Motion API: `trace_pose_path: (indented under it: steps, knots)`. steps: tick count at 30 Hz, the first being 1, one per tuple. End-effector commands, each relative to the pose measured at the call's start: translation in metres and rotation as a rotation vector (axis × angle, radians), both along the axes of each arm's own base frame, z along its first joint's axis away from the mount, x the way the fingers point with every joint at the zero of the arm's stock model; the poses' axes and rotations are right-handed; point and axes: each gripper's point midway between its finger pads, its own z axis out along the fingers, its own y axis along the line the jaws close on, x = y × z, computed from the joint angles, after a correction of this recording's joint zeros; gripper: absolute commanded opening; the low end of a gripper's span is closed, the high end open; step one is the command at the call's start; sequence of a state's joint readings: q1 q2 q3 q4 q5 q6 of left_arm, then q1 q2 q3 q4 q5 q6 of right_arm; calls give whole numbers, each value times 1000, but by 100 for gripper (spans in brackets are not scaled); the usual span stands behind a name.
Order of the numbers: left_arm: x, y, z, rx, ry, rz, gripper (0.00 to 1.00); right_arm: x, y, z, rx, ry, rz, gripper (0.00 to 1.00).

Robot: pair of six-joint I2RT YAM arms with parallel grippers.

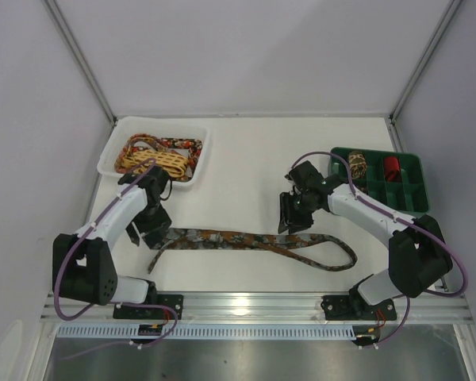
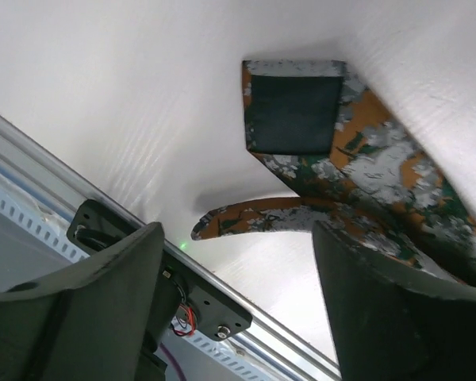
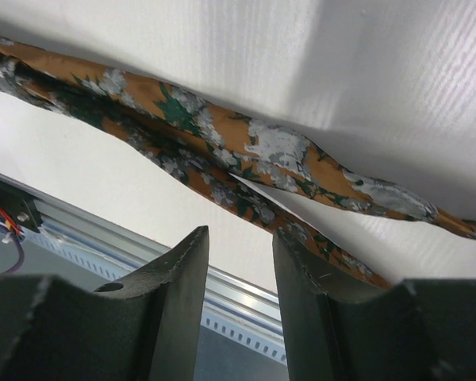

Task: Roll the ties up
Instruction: Flatten the tie

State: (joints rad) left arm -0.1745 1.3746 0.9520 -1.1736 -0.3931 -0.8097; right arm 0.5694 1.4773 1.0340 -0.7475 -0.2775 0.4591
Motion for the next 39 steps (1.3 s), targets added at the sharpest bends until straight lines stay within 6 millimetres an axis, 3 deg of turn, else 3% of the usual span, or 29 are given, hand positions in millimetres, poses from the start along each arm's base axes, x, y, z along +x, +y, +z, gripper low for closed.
trace_pose_path:
  steps: [1,2,3,4,5,6,8,10,11,15,19,22,26,31,35,39]
  knots:
    - [26,-15,27,-42,-97,-129,77,-12,-14,7,-46,21,-13,45]
    - [34,-28,36,-86,-140,-170,64,-10,-23,4,-63,30,-41,45]
    - [40,-57,38,-179,-173,-248,56,-9,-31,2,-87,32,-66,45]
    - [42,-73,40,-226,-190,-297,45,-10,-38,-1,-99,43,-84,44]
    - [39,-93,40,-272,-194,-354,20,-7,-49,-6,-110,56,-122,43]
    - [39,-116,39,-361,-207,-367,11,-6,-57,-10,-134,60,-143,43]
    - [27,-148,29,-447,-185,-438,0,-1,-68,-16,-161,66,-168,40]
    - [24,-175,23,-535,-193,-463,1,7,-75,-22,-186,54,-179,36]
    - [15,-184,10,-552,-150,-481,0,9,-77,-28,-206,58,-179,34]
    - [19,-206,-16,-613,-114,-501,1,21,-74,-47,-230,61,-180,19]
    - [24,-200,-42,-559,-65,-471,0,17,-70,-66,-262,111,-162,14]
    - [13,-186,-72,-519,37,-405,1,6,-64,-74,-279,139,-133,13]
    - [2,-139,-93,-445,85,-268,0,-2,-44,-72,-250,140,-82,14]
    - [-7,-88,-97,-344,120,-132,0,-11,-14,-73,-203,167,-21,16]
    - [-13,-51,-92,-273,134,-2,1,-5,5,-62,-176,145,24,20]
    - [-7,-28,-75,-222,64,72,1,20,-2,-29,-194,57,-2,41]
